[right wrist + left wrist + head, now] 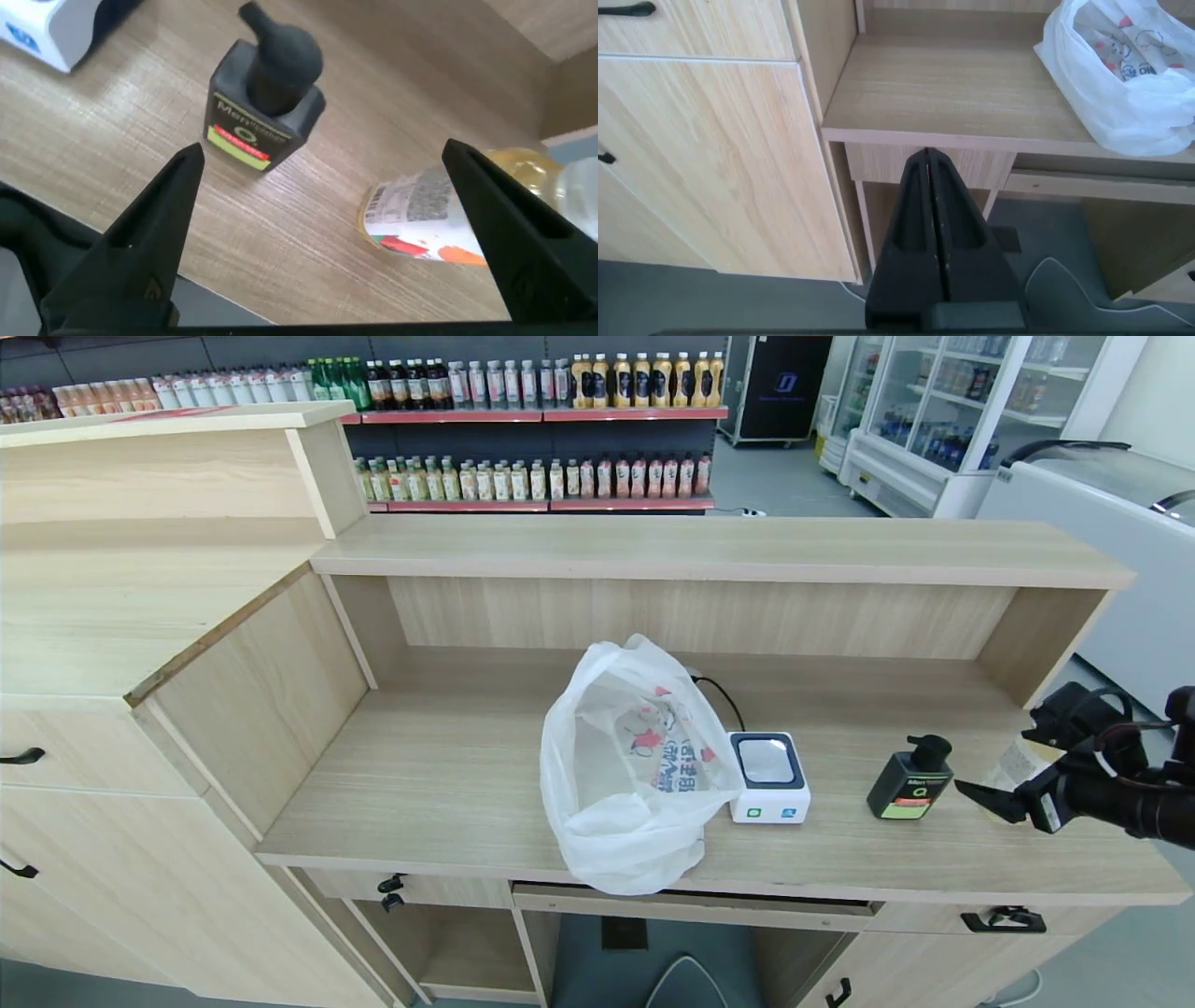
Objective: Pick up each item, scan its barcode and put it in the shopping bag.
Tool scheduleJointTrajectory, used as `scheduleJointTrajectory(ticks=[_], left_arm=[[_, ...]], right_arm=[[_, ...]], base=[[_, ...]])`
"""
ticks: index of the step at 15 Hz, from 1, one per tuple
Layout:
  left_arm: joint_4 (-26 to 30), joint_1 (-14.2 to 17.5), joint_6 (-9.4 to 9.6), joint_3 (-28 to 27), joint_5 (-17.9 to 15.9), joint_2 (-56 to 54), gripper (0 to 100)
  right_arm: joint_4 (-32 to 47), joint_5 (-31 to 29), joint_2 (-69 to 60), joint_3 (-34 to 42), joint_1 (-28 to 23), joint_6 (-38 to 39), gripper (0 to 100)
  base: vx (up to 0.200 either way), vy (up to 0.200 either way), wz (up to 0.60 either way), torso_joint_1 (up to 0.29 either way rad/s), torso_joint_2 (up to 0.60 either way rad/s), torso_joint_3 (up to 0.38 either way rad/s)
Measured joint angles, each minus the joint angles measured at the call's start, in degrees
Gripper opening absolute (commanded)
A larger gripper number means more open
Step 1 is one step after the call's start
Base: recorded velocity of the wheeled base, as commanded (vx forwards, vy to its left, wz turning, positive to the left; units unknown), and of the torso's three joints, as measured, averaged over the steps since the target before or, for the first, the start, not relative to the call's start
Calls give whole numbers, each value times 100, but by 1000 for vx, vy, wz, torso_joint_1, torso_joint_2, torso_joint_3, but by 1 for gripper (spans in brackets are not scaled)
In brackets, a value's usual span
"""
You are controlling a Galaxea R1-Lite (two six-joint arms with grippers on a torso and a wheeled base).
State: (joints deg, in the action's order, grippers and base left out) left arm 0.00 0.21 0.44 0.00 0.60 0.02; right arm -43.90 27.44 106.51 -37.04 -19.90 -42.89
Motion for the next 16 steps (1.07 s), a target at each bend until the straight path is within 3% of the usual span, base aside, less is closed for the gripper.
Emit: scheduleJointTrajectory(ticks=[5, 16], left_arm=[[0, 6, 2, 0, -2, 0, 0], [0, 6, 0, 0, 0, 0, 0]], right_arm=[[-501, 773, 995, -452, 218, -329, 100], [-514, 1079, 2039, -1029, 466, -374, 100]], base=[[0, 0, 0, 0, 0, 0], [0, 0, 0, 0, 0, 0]])
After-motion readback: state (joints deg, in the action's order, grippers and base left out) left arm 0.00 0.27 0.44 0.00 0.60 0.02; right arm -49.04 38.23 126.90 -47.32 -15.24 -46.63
